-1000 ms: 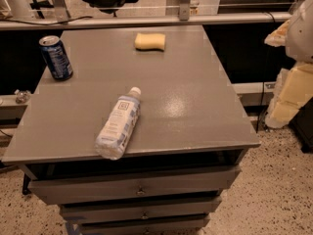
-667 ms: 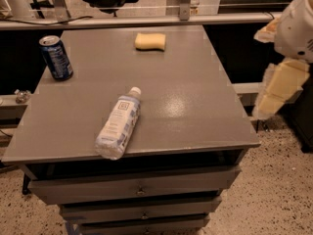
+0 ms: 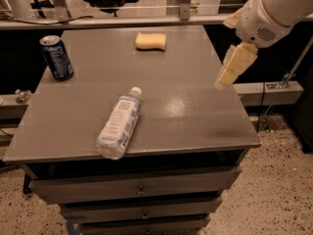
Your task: Move sponge near pepsi can
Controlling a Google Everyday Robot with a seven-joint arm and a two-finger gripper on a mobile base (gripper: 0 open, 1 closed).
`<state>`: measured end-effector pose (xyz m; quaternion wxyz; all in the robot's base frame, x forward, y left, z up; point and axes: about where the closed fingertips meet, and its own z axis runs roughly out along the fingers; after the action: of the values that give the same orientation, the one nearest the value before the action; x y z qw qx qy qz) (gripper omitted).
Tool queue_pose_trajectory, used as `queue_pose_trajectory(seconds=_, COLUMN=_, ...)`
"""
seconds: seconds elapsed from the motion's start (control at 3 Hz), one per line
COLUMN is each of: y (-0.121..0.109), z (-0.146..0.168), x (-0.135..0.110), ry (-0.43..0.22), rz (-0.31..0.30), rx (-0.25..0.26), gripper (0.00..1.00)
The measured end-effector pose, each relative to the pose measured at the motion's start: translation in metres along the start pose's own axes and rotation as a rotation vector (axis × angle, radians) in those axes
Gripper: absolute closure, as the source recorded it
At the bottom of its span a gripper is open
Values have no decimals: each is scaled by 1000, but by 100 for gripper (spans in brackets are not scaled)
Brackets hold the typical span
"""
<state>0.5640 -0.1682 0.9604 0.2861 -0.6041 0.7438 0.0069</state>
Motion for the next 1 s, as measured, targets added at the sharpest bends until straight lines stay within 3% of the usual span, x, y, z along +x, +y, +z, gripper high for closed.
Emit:
queue_pose_trajectory(seconds=0.67, y=-66, z=85, x=-21, ry=-93, rz=90, rx=40, gripper=0)
queue_pose_trajectory(seconds=1.0, y=-66, z=85, x=-21, ry=-93, rz=90, rx=40, gripper=0)
